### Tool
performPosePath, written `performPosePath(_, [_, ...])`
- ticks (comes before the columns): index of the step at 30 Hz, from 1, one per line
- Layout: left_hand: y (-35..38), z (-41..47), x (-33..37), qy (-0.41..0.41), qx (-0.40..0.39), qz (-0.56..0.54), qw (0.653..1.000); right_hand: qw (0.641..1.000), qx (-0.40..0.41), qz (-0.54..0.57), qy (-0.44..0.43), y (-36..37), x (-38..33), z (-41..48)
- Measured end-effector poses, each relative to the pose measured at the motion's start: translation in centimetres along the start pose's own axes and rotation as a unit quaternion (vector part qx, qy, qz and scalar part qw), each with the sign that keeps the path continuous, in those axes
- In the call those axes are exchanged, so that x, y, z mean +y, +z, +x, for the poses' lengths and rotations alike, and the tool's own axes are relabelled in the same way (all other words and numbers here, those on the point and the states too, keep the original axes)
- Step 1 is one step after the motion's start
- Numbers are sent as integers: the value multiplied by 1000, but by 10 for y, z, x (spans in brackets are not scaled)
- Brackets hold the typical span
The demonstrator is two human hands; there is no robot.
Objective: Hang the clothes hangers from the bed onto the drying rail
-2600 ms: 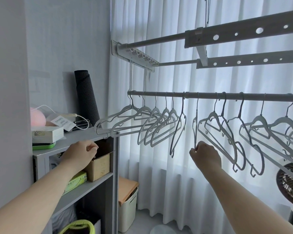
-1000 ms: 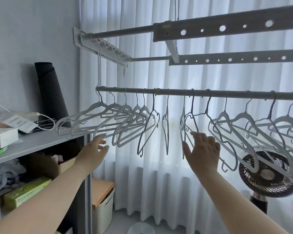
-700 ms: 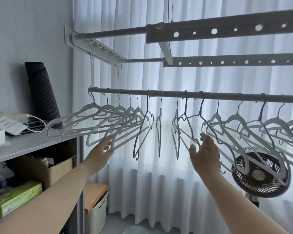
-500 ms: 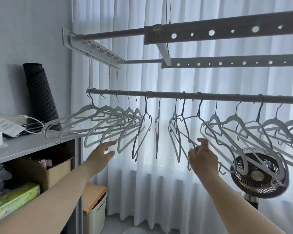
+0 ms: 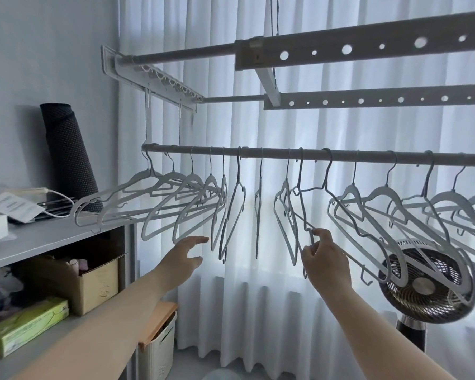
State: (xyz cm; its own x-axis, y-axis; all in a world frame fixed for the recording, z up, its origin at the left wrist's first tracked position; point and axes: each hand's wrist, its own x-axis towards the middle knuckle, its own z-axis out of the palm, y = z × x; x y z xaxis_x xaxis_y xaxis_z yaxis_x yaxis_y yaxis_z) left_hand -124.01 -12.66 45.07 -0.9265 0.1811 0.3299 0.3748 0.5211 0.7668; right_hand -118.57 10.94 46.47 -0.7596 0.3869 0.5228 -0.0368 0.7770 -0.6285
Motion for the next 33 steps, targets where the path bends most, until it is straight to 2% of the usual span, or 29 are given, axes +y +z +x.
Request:
performPosePath(7, [10,4,5,29,-6,-9,1000,1000,-9,6,-7,5,-1,1])
performPosePath(33, [4,3,-2,11,5,7,1000,1000,-16,-10,4,7,-10,-6])
